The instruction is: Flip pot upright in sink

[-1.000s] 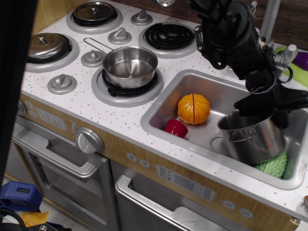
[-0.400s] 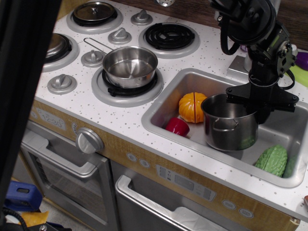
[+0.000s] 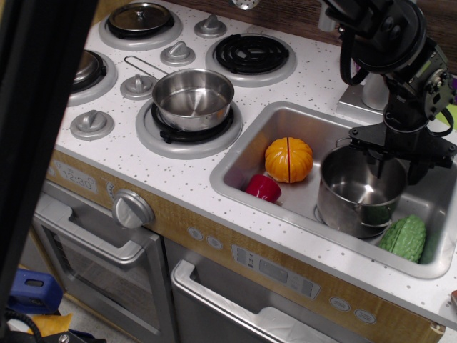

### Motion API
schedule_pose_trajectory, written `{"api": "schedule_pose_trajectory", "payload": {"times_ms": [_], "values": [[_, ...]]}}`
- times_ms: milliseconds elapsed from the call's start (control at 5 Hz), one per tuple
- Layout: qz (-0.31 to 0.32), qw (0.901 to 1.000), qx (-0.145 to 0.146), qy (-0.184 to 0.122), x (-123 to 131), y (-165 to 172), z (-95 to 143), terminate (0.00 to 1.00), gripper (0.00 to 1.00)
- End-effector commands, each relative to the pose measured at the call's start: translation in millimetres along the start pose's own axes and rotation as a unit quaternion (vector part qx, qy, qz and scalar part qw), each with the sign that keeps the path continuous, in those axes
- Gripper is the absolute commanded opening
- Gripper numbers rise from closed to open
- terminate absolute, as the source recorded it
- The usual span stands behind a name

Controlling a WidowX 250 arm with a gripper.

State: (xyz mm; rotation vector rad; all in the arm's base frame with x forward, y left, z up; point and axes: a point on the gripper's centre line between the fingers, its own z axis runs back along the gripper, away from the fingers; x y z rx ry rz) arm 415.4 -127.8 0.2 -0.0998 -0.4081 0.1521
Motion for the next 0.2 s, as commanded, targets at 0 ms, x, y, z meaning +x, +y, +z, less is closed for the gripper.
{"api": "schedule_pose_trajectory", "payload": {"times_ms": [0], "values": [[0.003,0.9995,-0.012,-0.028,17.0,-3.6,16.8,1.00,1.00]]}}
